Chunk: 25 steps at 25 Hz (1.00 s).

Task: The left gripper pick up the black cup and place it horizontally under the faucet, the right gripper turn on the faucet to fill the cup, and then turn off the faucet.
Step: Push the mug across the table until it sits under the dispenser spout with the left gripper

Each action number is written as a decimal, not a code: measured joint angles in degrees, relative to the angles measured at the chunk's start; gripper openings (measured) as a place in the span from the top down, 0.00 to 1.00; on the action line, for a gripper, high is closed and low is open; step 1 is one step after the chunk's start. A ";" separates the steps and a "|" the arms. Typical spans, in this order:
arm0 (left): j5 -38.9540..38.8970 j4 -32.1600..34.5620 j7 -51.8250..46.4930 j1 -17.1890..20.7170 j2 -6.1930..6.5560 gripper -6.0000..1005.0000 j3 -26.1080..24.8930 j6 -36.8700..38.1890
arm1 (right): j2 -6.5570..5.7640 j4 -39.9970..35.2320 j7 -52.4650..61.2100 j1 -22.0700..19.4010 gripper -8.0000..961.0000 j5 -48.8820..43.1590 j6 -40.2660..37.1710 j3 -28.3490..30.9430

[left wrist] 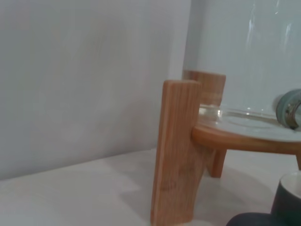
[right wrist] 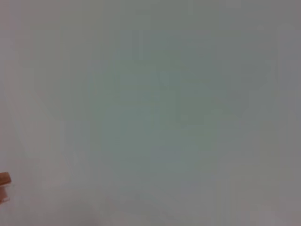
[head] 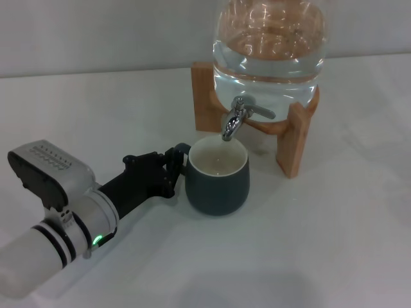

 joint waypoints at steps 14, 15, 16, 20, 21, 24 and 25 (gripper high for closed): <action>-0.05 0.19 0.00 0.57 0.08 0.90 -0.30 0.02 | 0.00 0.00 0.09 0.18 0.12 0.06 0.08 -0.03; -0.14 0.23 0.00 0.45 0.09 0.90 -0.31 0.01 | 0.00 0.00 0.10 0.14 0.12 0.07 0.09 -0.03; -0.21 0.25 0.00 0.33 0.09 0.90 -0.31 0.01 | 0.00 0.00 0.10 0.09 0.12 0.09 0.09 -0.01; -0.33 0.33 0.00 0.00 0.09 0.90 -0.39 0.10 | 0.00 0.00 0.09 0.03 0.12 0.10 0.09 0.04; -0.35 0.38 0.00 -0.02 0.09 0.90 -0.39 0.21 | 0.00 0.00 0.08 0.05 0.12 0.10 0.09 0.05; -0.39 0.46 0.04 -0.07 0.09 0.90 -1.01 0.44 | 0.00 0.00 0.06 0.16 0.12 0.09 0.06 0.03; -0.36 0.47 0.05 -0.08 0.09 0.90 -1.43 0.46 | 0.00 0.00 0.06 0.22 0.12 0.03 0.03 0.01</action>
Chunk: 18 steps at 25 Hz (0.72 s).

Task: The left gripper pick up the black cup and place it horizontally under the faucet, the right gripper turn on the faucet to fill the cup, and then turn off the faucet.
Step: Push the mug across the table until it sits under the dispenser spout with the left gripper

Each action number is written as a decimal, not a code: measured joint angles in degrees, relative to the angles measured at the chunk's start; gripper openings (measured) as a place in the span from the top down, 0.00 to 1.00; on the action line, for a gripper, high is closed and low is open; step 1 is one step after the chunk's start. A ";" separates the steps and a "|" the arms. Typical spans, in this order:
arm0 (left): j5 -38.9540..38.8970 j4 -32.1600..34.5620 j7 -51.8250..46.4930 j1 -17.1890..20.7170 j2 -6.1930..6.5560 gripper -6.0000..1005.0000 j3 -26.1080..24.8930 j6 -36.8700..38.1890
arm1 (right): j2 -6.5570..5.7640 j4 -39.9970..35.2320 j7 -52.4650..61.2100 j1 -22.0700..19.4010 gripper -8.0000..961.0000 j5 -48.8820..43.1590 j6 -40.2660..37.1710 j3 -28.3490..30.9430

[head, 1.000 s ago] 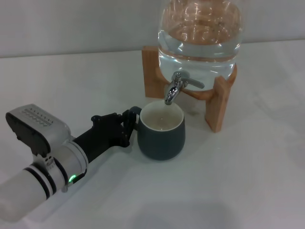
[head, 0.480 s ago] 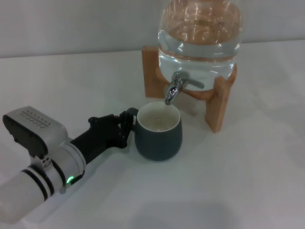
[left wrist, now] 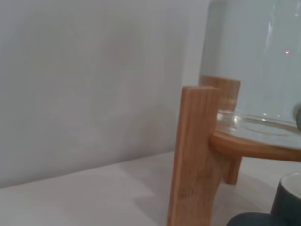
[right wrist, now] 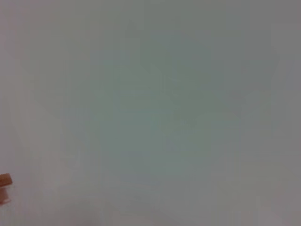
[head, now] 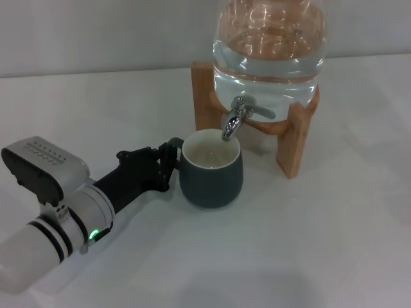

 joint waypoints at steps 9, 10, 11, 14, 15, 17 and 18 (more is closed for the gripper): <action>0.23 -0.39 0.20 -0.70 0.00 0.90 -0.30 0.06 | 0.00 0.00 -0.05 0.14 0.12 -0.20 -0.01 0.07; 0.24 -0.43 0.19 -0.74 0.00 0.90 -0.28 0.07 | -0.01 0.00 -0.05 0.11 0.12 -0.18 0.02 0.13; 0.24 -0.43 0.18 -0.78 0.00 0.90 -0.28 0.07 | -0.03 0.00 -0.06 0.08 0.12 -0.16 0.04 0.16; 0.26 -0.44 0.09 -0.97 -0.02 0.90 -0.37 0.13 | -0.06 0.00 -0.06 0.07 0.12 -0.14 0.03 0.18; 0.27 -0.45 0.08 -1.07 -0.04 0.90 -0.43 0.29 | -0.06 0.00 -0.06 0.08 0.12 -0.14 0.02 0.17; 0.29 -0.46 0.04 -1.33 -0.08 0.90 -0.49 1.04 | -0.08 0.00 -0.06 0.14 0.12 -0.19 -0.03 0.12; 0.29 -0.46 0.02 -1.46 -0.09 0.90 -0.50 1.37 | -0.10 0.00 -0.06 0.18 0.12 -0.20 -0.04 0.03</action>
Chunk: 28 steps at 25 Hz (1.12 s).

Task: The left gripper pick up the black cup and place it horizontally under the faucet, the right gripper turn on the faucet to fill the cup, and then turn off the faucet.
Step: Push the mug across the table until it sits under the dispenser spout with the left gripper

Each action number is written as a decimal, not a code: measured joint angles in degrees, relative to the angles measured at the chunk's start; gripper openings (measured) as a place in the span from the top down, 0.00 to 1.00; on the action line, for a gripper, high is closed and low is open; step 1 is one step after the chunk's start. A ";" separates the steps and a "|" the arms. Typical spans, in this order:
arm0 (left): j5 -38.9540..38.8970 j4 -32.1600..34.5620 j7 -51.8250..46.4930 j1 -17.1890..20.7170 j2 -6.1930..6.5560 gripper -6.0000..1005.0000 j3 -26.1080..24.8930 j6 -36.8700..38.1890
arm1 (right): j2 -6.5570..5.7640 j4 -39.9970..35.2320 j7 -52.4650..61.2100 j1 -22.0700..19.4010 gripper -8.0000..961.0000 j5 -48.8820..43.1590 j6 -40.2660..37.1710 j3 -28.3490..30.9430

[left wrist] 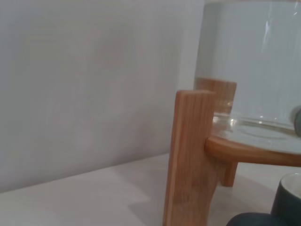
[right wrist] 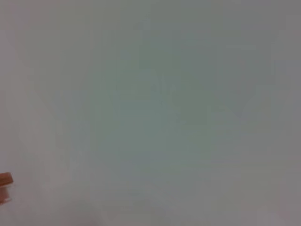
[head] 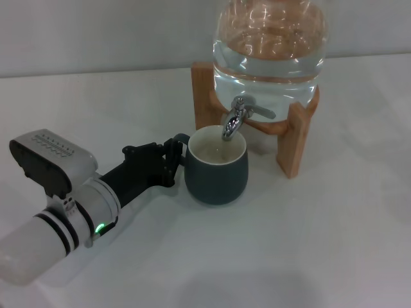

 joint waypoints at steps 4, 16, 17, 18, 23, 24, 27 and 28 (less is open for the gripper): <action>-0.11 0.00 -0.05 -0.52 -0.01 0.90 -0.10 0.93 | -0.08 0.00 0.00 0.05 0.12 -0.02 -0.04 -0.09; -0.04 -0.20 -0.71 -1.68 -0.07 0.90 -0.75 3.04 | -0.26 0.00 -0.01 0.02 0.12 0.02 -0.17 -0.06; -0.01 -0.25 -0.83 -1.84 -0.08 0.90 -0.75 3.44 | -0.26 0.00 -0.03 0.03 0.12 0.03 -0.18 -0.06; 0.01 -0.30 -0.90 -1.97 -0.09 0.90 -0.75 3.77 | -0.26 0.00 -0.04 0.02 0.12 0.05 -0.18 -0.05; 0.18 -0.81 -0.95 -2.30 -0.10 0.90 -0.37 4.75 | -0.26 0.00 -0.07 0.02 0.12 0.13 -0.18 0.02; 0.38 -0.83 -0.95 -2.34 -0.10 0.90 -0.33 4.75 | -0.26 0.00 -0.07 0.02 0.12 0.15 -0.19 0.02; 2.00 -0.86 -1.15 -2.44 -0.10 0.90 -0.53 4.75 | -0.26 0.00 -0.08 0.03 0.12 0.17 -0.24 -0.03; 2.42 -0.87 -1.27 -2.48 -0.10 0.90 -0.59 4.75 | -0.25 0.00 -0.08 0.05 0.12 0.18 -0.24 -0.04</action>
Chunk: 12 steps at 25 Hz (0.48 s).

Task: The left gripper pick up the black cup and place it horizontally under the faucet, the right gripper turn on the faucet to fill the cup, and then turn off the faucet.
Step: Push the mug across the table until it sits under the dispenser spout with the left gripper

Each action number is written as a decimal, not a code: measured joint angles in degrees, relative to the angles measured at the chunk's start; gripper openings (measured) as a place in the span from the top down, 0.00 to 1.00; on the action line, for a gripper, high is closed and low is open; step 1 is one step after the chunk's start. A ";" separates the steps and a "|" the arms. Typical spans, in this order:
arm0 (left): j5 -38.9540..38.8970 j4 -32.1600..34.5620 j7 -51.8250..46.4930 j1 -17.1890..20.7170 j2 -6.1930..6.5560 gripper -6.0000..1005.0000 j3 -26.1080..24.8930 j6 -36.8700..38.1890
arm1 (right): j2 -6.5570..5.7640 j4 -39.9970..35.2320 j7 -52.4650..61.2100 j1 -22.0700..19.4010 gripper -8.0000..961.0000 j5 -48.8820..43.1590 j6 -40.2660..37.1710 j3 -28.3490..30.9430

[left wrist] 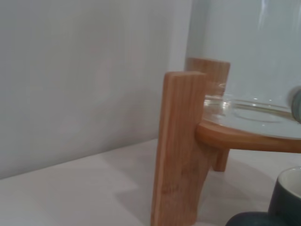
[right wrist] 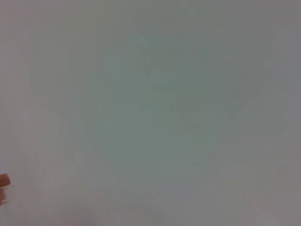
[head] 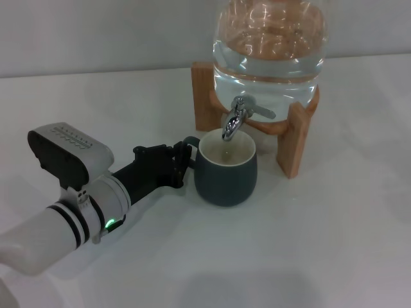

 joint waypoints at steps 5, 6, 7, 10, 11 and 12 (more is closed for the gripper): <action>0.68 -0.01 -0.36 -0.29 0.07 0.90 -0.07 0.02 | 0.09 0.00 0.00 0.04 0.12 0.03 -0.02 0.01; 0.70 -0.01 -0.36 -0.31 0.08 0.90 -0.07 0.02 | 0.11 0.00 0.00 0.05 0.12 0.03 -0.02 0.03; 0.70 -0.01 -0.37 -0.31 0.08 0.90 -0.08 0.02 | 0.14 0.02 0.00 0.05 0.12 0.03 -0.02 0.04; 0.70 -0.01 -0.38 -0.31 0.09 0.90 -0.08 0.02 | 0.17 0.07 0.00 0.07 0.12 0.08 -0.02 0.09; 0.70 -0.01 -0.39 -0.31 0.09 0.90 -0.08 0.02 | 0.22 0.09 0.00 0.07 0.12 0.10 0.00 0.12; 0.70 -0.01 -0.39 -0.31 0.11 0.90 -0.08 0.02 | 0.22 0.09 0.00 0.07 0.12 0.10 0.00 0.12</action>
